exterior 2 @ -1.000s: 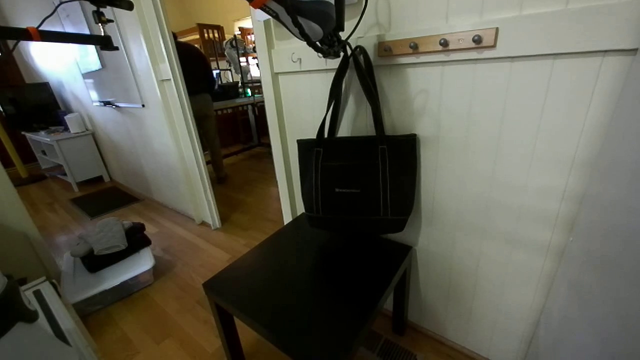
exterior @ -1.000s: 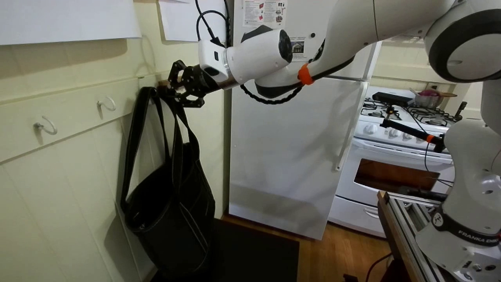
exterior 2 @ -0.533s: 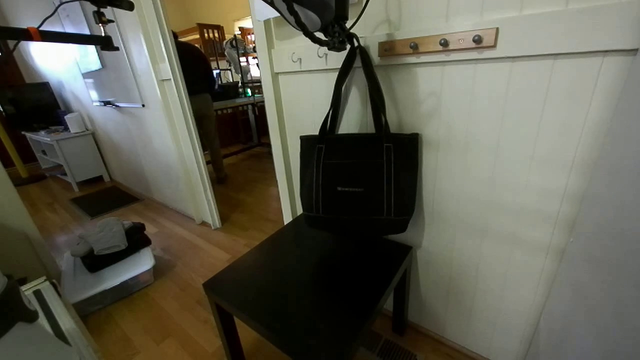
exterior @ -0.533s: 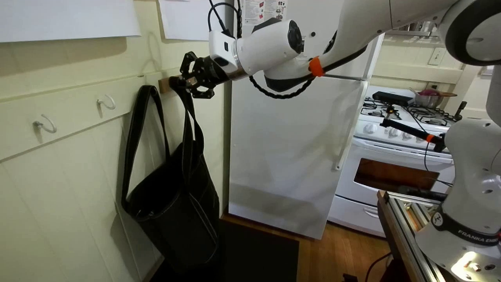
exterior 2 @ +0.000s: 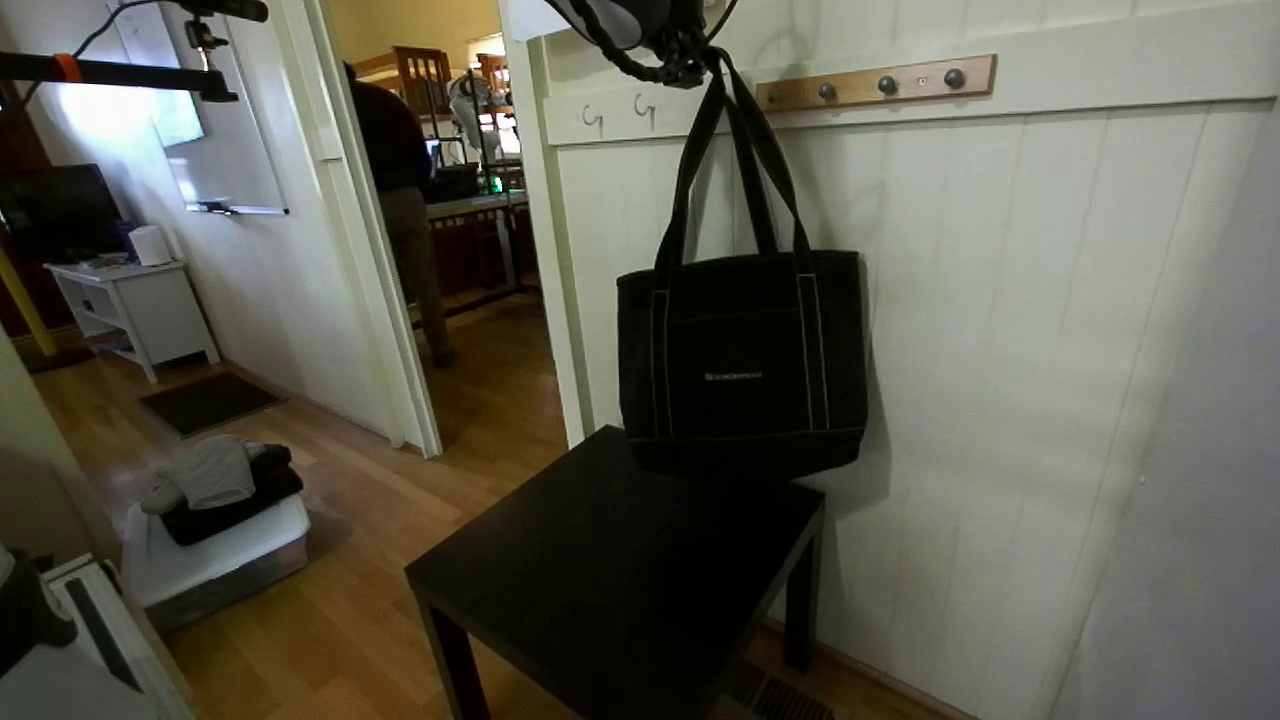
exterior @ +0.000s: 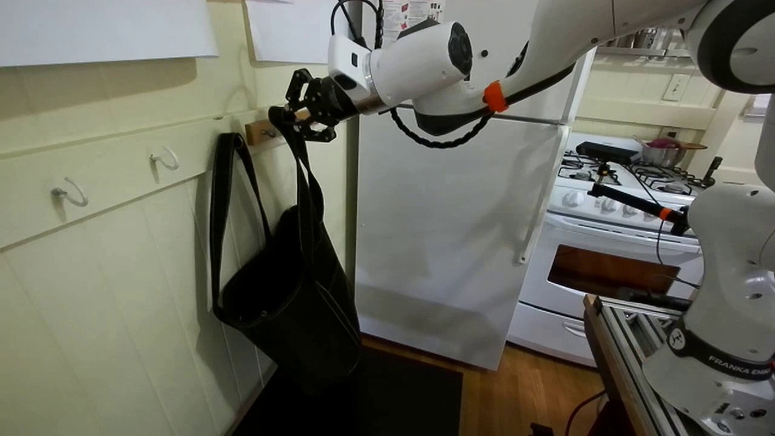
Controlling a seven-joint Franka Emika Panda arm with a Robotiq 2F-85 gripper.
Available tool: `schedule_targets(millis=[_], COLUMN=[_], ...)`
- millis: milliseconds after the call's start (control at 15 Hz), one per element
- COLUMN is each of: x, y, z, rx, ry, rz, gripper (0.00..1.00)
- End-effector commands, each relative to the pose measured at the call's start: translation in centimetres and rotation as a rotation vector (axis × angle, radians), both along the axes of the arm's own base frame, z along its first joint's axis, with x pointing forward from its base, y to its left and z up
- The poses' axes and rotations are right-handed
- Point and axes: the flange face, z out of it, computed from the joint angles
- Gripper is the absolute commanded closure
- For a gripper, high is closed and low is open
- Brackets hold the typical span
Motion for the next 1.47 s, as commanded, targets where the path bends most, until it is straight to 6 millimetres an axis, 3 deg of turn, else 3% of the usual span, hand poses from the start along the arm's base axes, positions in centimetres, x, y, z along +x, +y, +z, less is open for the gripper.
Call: schedule_targets(millis=[0,67,667,1000,1133,1400], x=[0.0,0.0,1.2,2.0,2.6,3.6], y=[0.0,0.0,0.3,1.2,1.5,0.5], z=[0.0,0.0,1.9,1.9,0.7,1.1], rx=[0.001,0.001,-0.007,0.015,0.018,0.014], ry=[0.0,0.001,-0.048,-0.056,-0.048,-0.069], rz=[0.0,0.0,0.058,0.143,0.182,0.195], gripper=[0.89,0.97,0.97,0.97,0.97,0.97])
